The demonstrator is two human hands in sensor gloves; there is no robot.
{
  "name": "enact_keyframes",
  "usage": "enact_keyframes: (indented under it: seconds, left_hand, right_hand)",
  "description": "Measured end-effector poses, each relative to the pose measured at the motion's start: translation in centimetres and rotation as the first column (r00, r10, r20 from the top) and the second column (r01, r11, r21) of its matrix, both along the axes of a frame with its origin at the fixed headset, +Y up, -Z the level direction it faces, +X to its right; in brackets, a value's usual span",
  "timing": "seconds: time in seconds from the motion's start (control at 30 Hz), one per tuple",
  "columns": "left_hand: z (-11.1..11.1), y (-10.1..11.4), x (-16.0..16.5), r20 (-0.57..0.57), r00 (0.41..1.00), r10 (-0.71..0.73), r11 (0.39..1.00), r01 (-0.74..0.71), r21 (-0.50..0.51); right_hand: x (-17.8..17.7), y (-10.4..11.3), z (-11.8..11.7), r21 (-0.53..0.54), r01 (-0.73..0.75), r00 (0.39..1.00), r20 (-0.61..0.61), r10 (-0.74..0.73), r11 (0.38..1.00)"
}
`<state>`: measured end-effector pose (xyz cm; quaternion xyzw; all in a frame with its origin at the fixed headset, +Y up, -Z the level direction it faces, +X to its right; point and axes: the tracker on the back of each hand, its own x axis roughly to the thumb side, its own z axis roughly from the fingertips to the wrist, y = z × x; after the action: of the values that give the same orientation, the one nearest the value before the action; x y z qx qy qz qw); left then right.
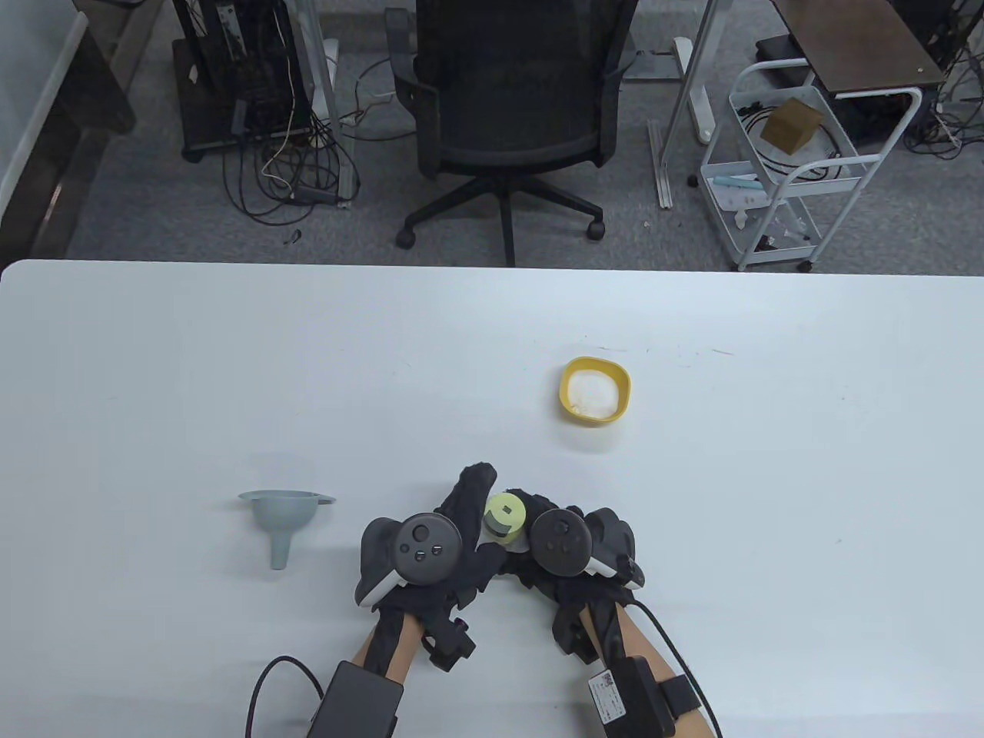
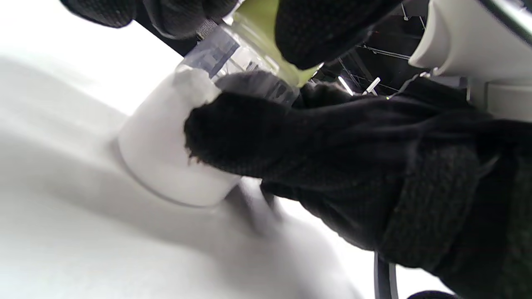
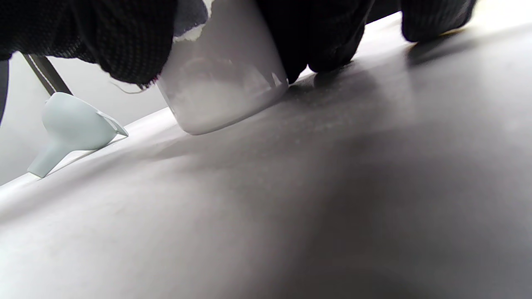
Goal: Unscrew the press dispenser and pour salt into it
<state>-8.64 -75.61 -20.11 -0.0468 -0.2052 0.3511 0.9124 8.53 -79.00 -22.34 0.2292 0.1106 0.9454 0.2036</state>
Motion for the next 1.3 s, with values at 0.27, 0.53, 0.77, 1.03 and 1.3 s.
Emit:
enact_keyframes:
  seconds: [0.27, 0.53, 0.77, 1.03, 1.3]
  left_hand:
    - [0.1, -0.2, -0.4, -0.087, 0.996, -0.031, 0.999, 0.034, 0.039]
    - [0.4, 0.1, 0.0, -0.211, 0.969, -0.129, 0.985, 0.15, 0.087]
    - [-0.4, -0.7, -0.5, -0.045, 0.998, 0.033, 0.999, -0.034, -0.024]
    - [-0.2, -0.8, -0.3, -0.083, 0.996, 0.018, 1.0, -0.018, -0.002]
    - [0.1, -0.4, 0.1, -0.171, 0.985, 0.008, 0.999, 0.001, 0.049]
  right_hand:
    - [0.0, 0.0, 0.0, -0.001, 0.002, 1.0, 0.0, -0.002, 1.0]
    - [0.0, 0.0, 0.0, -0.001, 0.002, 1.0, 0.0, -0.002, 1.0]
    - [0.0, 0.0, 0.0, -0.001, 0.002, 1.0, 0.0, -0.002, 1.0]
    - [0.0, 0.0, 0.0, -0.001, 0.002, 1.0, 0.0, -0.002, 1.0]
    - [0.0, 0.0, 0.0, -0.001, 0.002, 1.0, 0.0, -0.002, 1.0]
